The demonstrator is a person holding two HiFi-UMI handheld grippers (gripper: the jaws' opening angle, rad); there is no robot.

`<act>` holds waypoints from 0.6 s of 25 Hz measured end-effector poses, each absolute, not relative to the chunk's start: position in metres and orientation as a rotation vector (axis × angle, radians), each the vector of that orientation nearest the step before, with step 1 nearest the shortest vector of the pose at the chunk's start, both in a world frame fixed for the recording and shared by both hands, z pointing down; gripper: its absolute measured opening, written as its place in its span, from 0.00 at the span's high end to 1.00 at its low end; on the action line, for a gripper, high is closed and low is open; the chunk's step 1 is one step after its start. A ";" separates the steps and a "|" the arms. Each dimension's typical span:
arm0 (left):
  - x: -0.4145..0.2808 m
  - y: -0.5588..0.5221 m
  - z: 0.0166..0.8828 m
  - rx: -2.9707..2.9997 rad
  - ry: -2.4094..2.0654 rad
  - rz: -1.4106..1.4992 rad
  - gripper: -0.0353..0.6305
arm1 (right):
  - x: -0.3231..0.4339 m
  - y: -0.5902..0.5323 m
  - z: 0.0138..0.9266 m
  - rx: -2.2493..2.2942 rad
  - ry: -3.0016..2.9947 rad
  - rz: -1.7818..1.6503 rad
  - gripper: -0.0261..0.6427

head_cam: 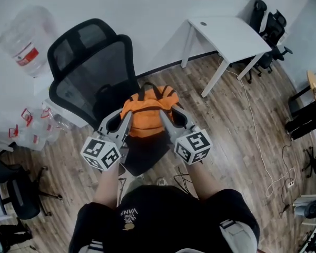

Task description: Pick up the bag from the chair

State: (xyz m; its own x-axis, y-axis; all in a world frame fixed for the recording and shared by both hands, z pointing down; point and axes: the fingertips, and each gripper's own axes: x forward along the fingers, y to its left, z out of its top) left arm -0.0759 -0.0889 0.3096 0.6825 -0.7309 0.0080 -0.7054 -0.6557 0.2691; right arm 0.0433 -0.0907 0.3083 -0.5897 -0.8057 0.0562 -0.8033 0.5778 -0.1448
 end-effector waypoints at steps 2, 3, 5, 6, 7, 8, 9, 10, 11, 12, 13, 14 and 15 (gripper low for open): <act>-0.077 -0.088 0.304 2.651 -1.152 -0.155 0.85 | 0.043 -0.089 0.303 -1.413 2.776 -0.232 0.83; -0.077 -0.087 0.301 2.655 -1.152 -0.158 0.85 | 0.042 -0.089 0.300 -1.411 2.776 -0.229 0.83; -0.077 -0.085 0.295 2.665 -1.153 -0.164 0.85 | 0.042 -0.087 0.294 -1.409 2.775 -0.229 0.83; -0.077 -0.085 0.291 2.671 -1.154 -0.168 0.85 | 0.043 -0.087 0.290 -1.407 2.774 -0.227 0.83; -0.076 -0.085 0.287 2.676 -1.154 -0.172 0.85 | 0.043 -0.087 0.287 -1.406 2.774 -0.222 0.83; -0.076 -0.085 0.284 2.679 -1.155 -0.176 0.85 | 0.043 -0.087 0.284 -1.405 2.774 -0.216 0.83; -0.077 -0.086 0.281 2.682 -1.155 -0.179 0.85 | 0.042 -0.088 0.282 -1.403 2.776 -0.211 0.83; -0.077 -0.087 0.279 2.684 -1.156 -0.181 0.85 | 0.041 -0.089 0.279 -1.401 2.777 -0.209 0.83; -0.078 -0.088 0.276 2.686 -1.156 -0.183 0.85 | 0.040 -0.090 0.276 -1.399 2.779 -0.207 0.83; -0.079 -0.089 0.273 2.689 -1.157 -0.183 0.85 | 0.039 -0.091 0.274 -1.398 2.780 -0.205 0.83; -0.079 -0.089 0.271 2.692 -1.158 -0.184 0.85 | 0.039 -0.091 0.271 -1.397 2.780 -0.201 0.83; -0.080 -0.089 0.269 2.696 -1.159 -0.184 0.85 | 0.038 -0.091 0.269 -1.396 2.780 -0.196 0.83; -0.080 -0.089 0.267 2.699 -1.160 -0.184 0.85 | 0.038 -0.091 0.267 -1.395 2.781 -0.190 0.83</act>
State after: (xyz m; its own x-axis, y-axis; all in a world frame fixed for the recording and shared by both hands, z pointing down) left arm -0.0799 -0.0892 0.2673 0.6846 -0.7281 -0.0359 -0.7035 -0.6728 0.2288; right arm 0.0378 -0.0909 0.2674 -0.5991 -0.8000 0.0331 -0.7971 0.5919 -0.1196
